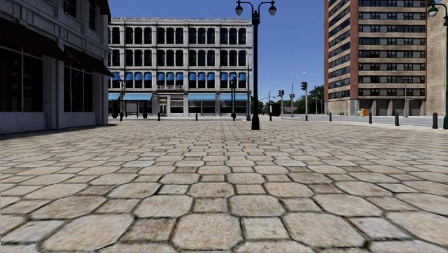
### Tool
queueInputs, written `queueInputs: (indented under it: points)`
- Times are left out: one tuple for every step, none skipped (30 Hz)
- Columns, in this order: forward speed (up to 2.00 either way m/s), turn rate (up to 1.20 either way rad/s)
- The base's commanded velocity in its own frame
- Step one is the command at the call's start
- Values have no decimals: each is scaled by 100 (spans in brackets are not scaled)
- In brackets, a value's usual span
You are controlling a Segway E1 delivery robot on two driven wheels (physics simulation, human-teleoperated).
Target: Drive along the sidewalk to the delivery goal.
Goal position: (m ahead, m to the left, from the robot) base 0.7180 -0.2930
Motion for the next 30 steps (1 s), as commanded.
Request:
queueInputs:
  points:
    - [88, -18]
    - [88, -18]
    - [88, -12]
    - [87, -3]
    - [86, 0]
    - [85, 0]
    - [85, 0]
    - [85, 0]
    - [84, 0]
    - [83, 0]
    - [83, 0]
    - [82, 0]
    - [81, 0]
    - [80, 0]
    - [76, 0]
    - [76, 0]
    - [66, 0]
    - [0, 0]
    - [0, 0]
    - [0, 0]
    - [0, 0]
    - [0, 0]
    - [0, 0]
    - [0, 0]
    - [0, 0]
    - [0, 0]
    - [0, 0]
    - [0, 0]
    - [0, 0]
    - [0, 0]
